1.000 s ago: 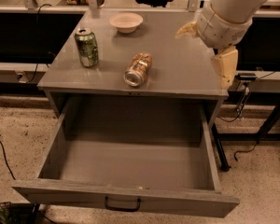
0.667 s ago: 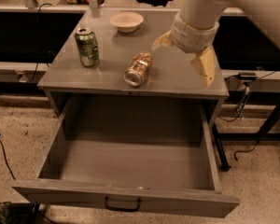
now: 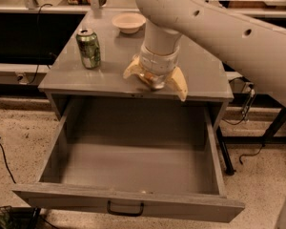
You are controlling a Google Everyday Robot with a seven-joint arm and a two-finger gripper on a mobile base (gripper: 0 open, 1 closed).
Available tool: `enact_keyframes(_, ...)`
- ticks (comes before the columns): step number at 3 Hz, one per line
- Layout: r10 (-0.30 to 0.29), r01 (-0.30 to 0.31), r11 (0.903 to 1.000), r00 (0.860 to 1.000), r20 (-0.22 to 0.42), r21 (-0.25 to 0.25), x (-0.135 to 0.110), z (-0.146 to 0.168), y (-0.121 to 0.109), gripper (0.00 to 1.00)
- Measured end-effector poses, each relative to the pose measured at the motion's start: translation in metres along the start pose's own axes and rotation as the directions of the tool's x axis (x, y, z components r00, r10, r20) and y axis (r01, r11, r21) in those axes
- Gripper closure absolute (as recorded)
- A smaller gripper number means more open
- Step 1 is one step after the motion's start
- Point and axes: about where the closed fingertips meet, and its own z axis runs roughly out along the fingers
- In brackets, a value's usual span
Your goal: Place orange can into top drawer
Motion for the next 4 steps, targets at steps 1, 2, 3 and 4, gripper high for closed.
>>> enact_keyframes(1,-0.046,0.047,0.9971,0.999,-0.016,0.059,-0.004,-0.020,-0.026,0.00)
enact_keyframes(2,-0.071,0.075,0.9923,0.997,-0.036,0.099,0.003,-0.034,-0.050,0.00)
enact_keyframes(3,-0.024,0.029,0.9963,0.997,-0.067,0.081,0.018,-0.028,-0.060,0.00)
enact_keyframes(4,0.020,-0.014,0.9984,0.995,-0.098,0.054,0.035,-0.010,-0.052,0.00)
